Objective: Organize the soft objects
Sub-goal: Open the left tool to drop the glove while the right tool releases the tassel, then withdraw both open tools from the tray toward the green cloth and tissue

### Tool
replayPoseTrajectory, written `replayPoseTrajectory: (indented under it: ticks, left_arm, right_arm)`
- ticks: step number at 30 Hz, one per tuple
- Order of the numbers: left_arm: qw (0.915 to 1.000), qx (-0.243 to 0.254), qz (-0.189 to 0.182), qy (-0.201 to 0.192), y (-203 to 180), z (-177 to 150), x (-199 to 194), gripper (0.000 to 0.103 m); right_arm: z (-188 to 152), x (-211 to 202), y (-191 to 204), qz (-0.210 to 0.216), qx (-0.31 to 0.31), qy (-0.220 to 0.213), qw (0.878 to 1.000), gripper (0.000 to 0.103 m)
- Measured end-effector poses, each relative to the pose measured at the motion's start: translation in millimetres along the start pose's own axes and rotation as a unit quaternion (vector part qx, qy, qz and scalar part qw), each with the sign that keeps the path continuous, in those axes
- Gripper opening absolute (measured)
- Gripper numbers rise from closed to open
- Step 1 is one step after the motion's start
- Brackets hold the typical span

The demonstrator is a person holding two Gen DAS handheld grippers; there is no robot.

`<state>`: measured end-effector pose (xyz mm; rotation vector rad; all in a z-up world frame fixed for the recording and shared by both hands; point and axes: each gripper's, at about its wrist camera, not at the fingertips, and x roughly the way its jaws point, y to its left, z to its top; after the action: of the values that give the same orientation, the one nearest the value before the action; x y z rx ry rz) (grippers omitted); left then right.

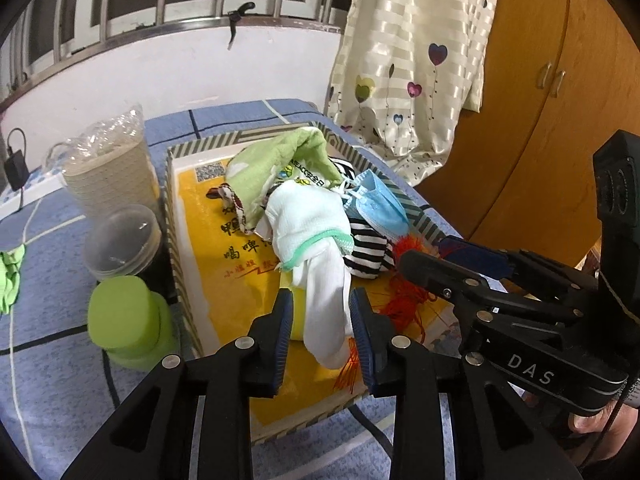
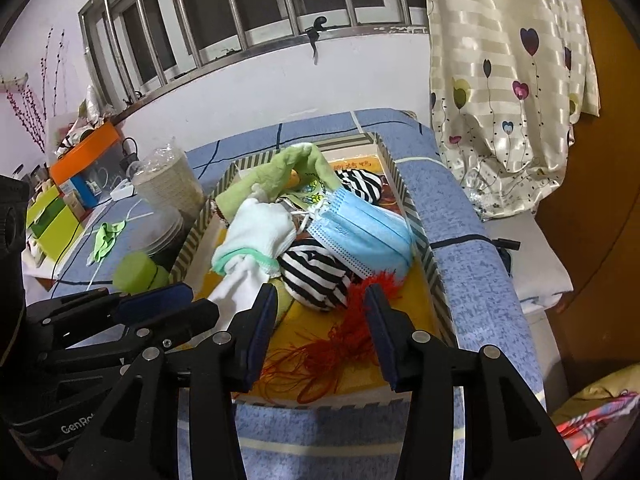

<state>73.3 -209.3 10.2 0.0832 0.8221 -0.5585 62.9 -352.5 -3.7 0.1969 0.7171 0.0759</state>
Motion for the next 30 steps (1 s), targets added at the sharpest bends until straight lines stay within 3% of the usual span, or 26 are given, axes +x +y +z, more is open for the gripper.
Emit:
replayPoseTrajectory:
  ticks: [30]
  left_arm:
    - [0.9981,-0.042,0.019,-0.042,37.0,-21.3,-59.9,0.028]
  right_arm:
    - [-1.7,-28.2,56.9,0.014,-0.057,-0.02,0.998,0.046]
